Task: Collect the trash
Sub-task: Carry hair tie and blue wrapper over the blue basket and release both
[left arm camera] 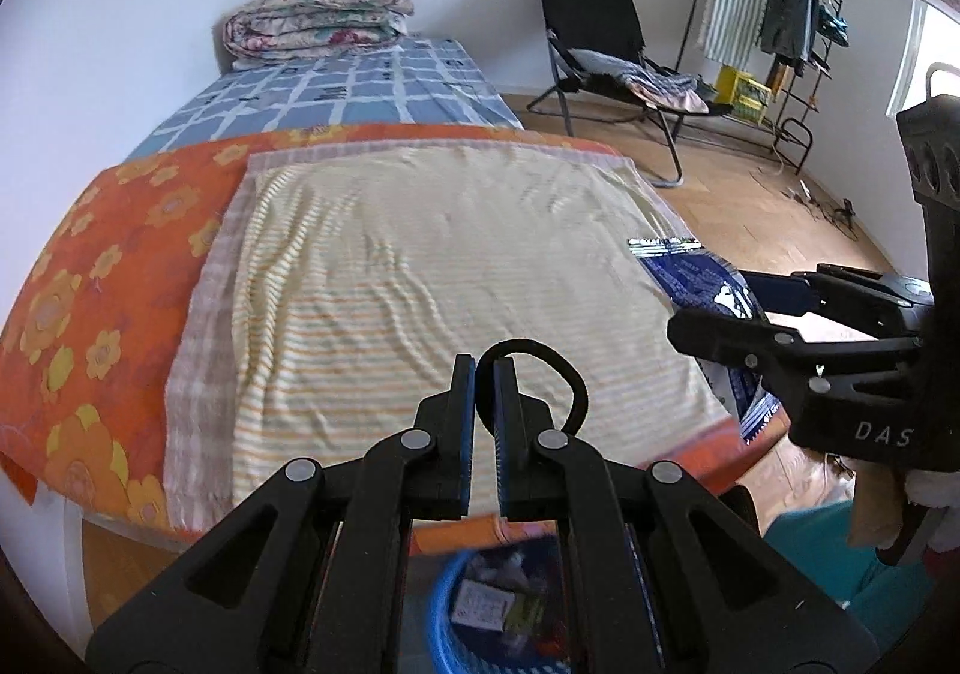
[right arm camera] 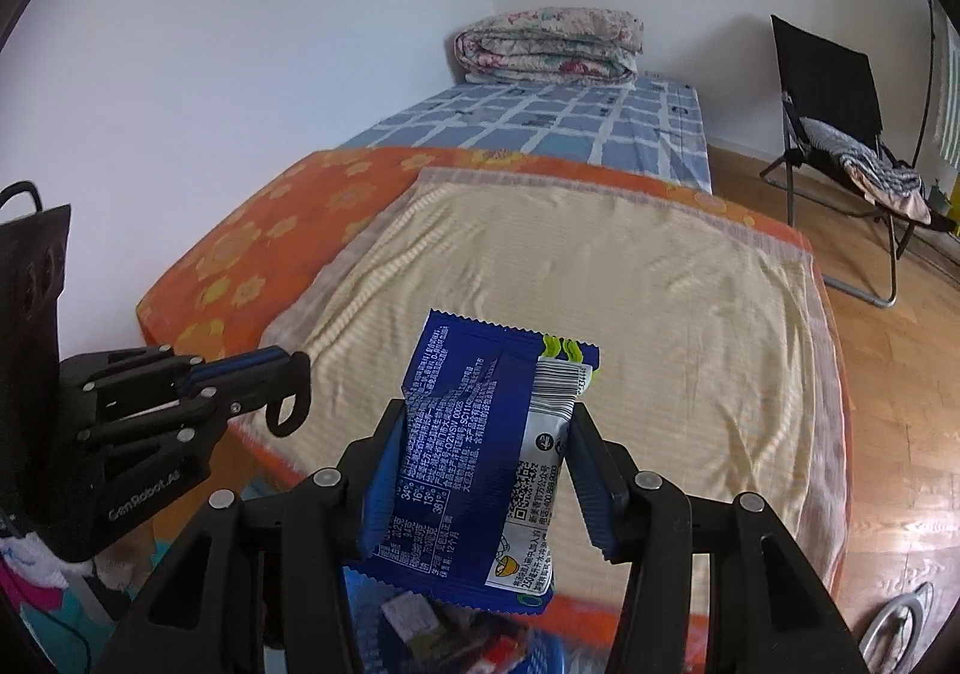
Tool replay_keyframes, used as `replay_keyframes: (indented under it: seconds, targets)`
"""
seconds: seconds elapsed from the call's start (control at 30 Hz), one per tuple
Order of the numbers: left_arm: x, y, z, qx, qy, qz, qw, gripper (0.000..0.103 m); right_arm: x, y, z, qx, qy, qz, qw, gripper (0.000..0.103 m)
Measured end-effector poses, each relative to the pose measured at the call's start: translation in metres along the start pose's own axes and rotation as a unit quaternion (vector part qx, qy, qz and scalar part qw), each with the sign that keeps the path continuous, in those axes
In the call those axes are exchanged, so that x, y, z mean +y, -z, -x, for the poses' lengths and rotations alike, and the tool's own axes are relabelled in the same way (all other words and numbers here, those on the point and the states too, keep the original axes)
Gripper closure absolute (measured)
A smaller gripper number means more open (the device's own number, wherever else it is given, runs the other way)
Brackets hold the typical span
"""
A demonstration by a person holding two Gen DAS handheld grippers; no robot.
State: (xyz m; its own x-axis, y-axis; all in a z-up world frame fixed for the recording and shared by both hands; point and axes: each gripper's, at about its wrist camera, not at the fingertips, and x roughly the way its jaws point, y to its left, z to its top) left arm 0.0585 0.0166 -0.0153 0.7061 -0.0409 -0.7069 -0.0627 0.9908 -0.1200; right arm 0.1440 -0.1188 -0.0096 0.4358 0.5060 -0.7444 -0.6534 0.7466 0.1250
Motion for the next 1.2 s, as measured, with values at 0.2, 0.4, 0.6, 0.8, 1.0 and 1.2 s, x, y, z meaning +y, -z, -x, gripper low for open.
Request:
replay_keyframes:
  seconds: [0.2,0.4,0.6,0.8,1.0,1.2]
  targets:
    - [-0.010,0.025,0.007,0.014,0.016,0.003,0.9998,0.100,0.000,0.037,0.009,0.019,-0.008,-0.012,1.000,0.050]
    - [-0.016,0.054,0.006,0.039,0.024,0.004,0.9989,0.100,0.005,0.069,0.012,0.039,-0.015,-0.017,0.999,0.050]
    - [-0.019,0.077,0.000,0.063,0.025,0.002,0.9977,0.100,0.016,0.103,0.007,0.067,-0.024,-0.012,0.997,0.050]
    - [-0.020,0.095,-0.006,0.082,0.024,0.000,0.9963,0.100,0.022,0.128,0.000,0.092,-0.030,-0.010,0.995,0.050]
    - [-0.021,0.111,-0.013,0.102,0.023,-0.002,0.9945,0.100,0.023,0.144,-0.006,0.111,-0.031,-0.010,0.993,0.049]
    - [-0.025,0.124,-0.022,0.125,0.025,-0.011,0.9918,0.100,0.024,0.160,-0.015,0.131,-0.031,-0.012,0.991,0.049]
